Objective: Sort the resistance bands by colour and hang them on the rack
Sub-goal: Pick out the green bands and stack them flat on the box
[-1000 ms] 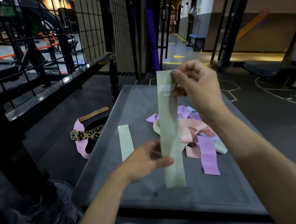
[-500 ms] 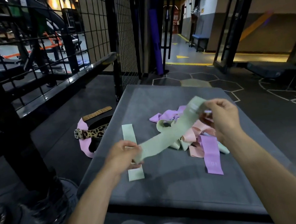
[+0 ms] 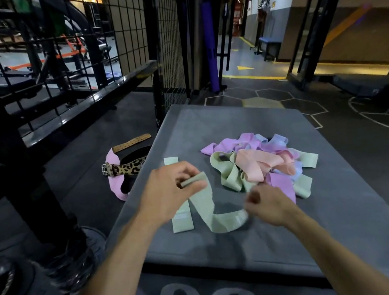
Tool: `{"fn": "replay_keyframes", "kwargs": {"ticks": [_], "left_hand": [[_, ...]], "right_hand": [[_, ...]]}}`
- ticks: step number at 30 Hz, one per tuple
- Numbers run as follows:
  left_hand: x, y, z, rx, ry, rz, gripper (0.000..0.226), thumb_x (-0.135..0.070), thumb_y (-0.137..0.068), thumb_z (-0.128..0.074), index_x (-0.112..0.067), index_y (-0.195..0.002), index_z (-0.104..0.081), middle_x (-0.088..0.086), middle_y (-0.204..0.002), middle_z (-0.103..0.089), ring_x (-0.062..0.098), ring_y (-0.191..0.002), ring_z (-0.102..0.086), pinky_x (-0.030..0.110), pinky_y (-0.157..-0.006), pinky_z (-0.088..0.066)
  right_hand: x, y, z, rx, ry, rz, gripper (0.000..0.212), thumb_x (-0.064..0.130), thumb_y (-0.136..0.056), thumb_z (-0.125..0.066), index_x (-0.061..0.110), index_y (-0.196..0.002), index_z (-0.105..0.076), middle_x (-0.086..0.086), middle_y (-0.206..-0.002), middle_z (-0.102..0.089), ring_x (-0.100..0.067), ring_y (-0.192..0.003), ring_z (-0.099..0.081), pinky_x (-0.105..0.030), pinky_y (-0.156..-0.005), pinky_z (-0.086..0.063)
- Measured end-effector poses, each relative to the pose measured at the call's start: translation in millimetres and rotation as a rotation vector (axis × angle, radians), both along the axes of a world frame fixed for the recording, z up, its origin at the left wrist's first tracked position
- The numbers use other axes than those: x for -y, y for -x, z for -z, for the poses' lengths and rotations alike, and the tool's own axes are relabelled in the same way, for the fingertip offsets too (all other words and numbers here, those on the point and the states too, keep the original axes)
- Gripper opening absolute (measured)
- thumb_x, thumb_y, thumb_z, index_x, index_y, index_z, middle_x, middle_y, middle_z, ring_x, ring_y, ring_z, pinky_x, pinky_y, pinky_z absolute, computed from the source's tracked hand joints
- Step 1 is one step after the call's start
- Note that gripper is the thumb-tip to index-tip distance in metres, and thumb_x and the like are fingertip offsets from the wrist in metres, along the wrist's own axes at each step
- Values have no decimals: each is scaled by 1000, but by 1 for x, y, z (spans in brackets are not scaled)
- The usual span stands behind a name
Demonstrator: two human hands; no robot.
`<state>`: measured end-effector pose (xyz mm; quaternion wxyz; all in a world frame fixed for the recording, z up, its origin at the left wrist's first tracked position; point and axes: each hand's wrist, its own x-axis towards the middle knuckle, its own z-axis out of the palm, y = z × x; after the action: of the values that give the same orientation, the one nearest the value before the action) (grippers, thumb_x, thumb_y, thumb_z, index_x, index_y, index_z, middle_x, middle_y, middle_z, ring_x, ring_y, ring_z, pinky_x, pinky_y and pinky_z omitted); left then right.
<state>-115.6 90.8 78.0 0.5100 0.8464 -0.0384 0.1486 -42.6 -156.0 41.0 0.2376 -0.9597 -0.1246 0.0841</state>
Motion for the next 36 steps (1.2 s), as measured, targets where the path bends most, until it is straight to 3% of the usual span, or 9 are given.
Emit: {"fn": "replay_keyframes", "kwargs": {"ticks": [4, 7, 9, 15, 20, 23, 26, 32, 36], "left_hand": [[7, 1, -11, 62, 97, 56, 12, -30, -81, -83, -23, -88, -76, -3, -79, -75, 21, -70, -67, 43, -64, -58], [4, 0, -14, 105, 76, 54, 11, -28, -82, -83, -24, -90, -77, -3, -79, -75, 25, -70, -69, 35, -60, -57], [4, 1, -15, 118, 37, 47, 14, -28, -80, -84, -25, -88, -74, -6, -79, -76, 19, -73, -72, 39, -69, -59], [0, 1, -15, 178, 131, 1, 34, -25, -78, -87, -24, -84, -53, 1, -73, -73, 34, -71, -68, 56, -70, -56], [-2, -4, -3, 49, 202, 92, 34, -19, -83, -83, -19, -108, -61, -2, -91, -77, 17, -87, -73, 39, -84, -58], [-1, -10, 19, -38, 173, 169, 16, -12, -87, -78, -12, -100, -70, 6, -91, -77, 17, -85, -71, 38, -84, -55], [-5, -14, 38, -148, 63, 211, 11, -16, -90, -74, -22, -100, -74, -1, -96, -77, 16, -93, -71, 31, -88, -53], [-19, -16, 59, -306, 59, 196, 14, -12, -97, -62, -22, -93, -71, -9, -83, -71, 8, -77, -65, 34, -84, -54], [-25, -12, 60, -402, 166, 198, 18, -16, -99, -62, -15, -82, -68, 5, -81, -68, 14, -71, -68, 36, -73, -62]], "right_hand": [[-35, 21, -40, 325, -582, -181, 7, 21, -92, -70, 23, -98, -73, 21, -96, -66, -2, -90, -58, -13, -77, -43], [-53, 33, -58, 254, -781, -262, 12, 19, -96, -67, 18, -105, -74, 18, -100, -71, -1, -93, -64, -21, -76, -51], [-60, 34, -63, 260, -808, -289, 10, 16, -94, -69, 16, -102, -75, 15, -96, -74, 0, -86, -66, -25, -73, -52], [-69, 29, -72, 362, -702, -349, 6, 14, -94, -69, 19, -90, -71, 11, -84, -71, -4, -73, -60, -21, -66, -44], [-73, 32, -100, 577, -725, -310, 4, 14, -92, -73, 18, -92, -72, 11, -84, -70, -9, -72, -62, -24, -67, -49], [-79, 32, -119, 628, -825, -293, 5, 12, -91, -74, 14, -95, -74, 7, -85, -73, -19, -73, -68, -41, -70, -57], [-86, 25, -136, 635, -867, -296, 5, 10, -91, -73, 12, -95, -74, -1, -85, -73, -30, -71, -68, -48, -68, -57], [-103, 5, -149, 617, -887, -296, 4, 9, -91, -72, 10, -95, -73, 0, -86, -74, -25, -74, -70, -35, -68, -61], [-112, -20, -146, 595, -888, -266, 4, 9, -91, -72, 12, -93, -73, 1, -84, -73, -18, -67, -67, -30, -66, -58]]}}
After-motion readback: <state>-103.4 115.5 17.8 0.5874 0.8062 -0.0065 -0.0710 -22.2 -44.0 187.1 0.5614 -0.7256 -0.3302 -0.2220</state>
